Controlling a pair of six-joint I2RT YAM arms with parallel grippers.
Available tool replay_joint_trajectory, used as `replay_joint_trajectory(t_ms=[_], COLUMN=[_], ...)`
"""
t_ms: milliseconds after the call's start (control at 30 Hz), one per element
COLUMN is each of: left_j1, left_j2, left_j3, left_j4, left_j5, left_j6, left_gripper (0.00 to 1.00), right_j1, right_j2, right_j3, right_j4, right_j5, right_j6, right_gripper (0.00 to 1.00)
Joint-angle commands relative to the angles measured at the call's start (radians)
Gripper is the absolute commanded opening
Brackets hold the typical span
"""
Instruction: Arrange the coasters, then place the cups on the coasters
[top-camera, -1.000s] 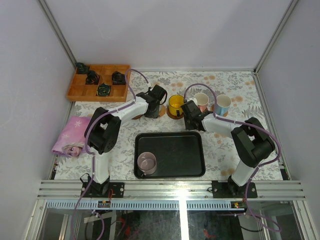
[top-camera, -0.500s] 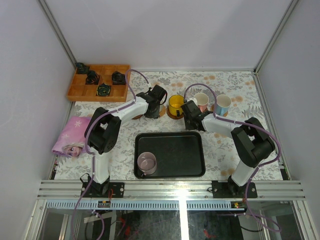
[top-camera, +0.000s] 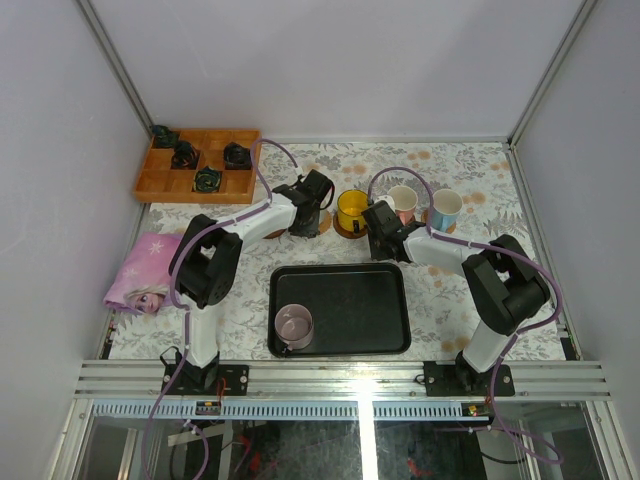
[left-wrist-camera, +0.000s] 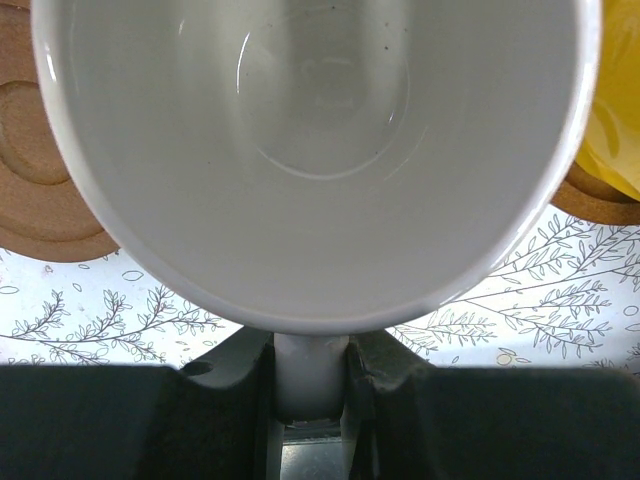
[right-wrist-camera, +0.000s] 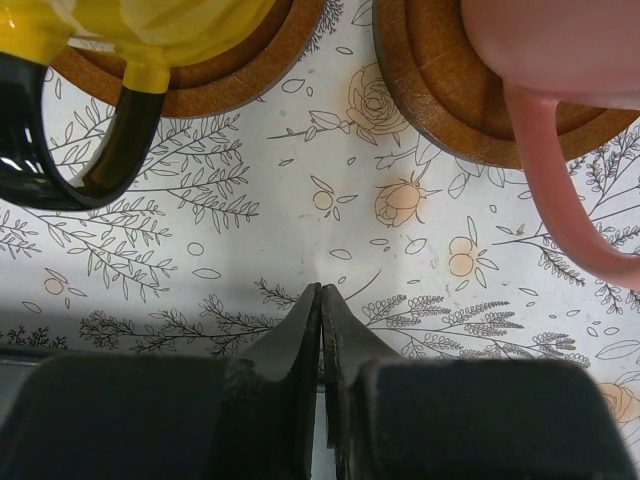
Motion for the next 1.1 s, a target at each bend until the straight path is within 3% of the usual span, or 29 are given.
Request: replay_joint_trajectory(t_ms=[0,800,1067], left_j1=[-0.012,-0.024,-0.023], left_j2=[-0.028,-0.019,-0.004], left_j3=[0.005,-0.008,0.011], left_j4=[0.044,0.042,0.029], left_j5=[-0.021,-0.060,-0.040], left_j6=[-0.006,-0.016,-0.023], left_gripper=[0.00,0.00,0.22], right_j1=[-0.005,-0.005,-0.006], right_j2=[-0.010,-0.002,0.003], right_j3=[0.014,0.017,0.021], right_j4=[0.006,0.000,-0.006], right_j5=[-0.016,-0.031,-0.033], right_j6=[-0.003,-0.005,-0.010], right_gripper=[0.06,0.07,0.06])
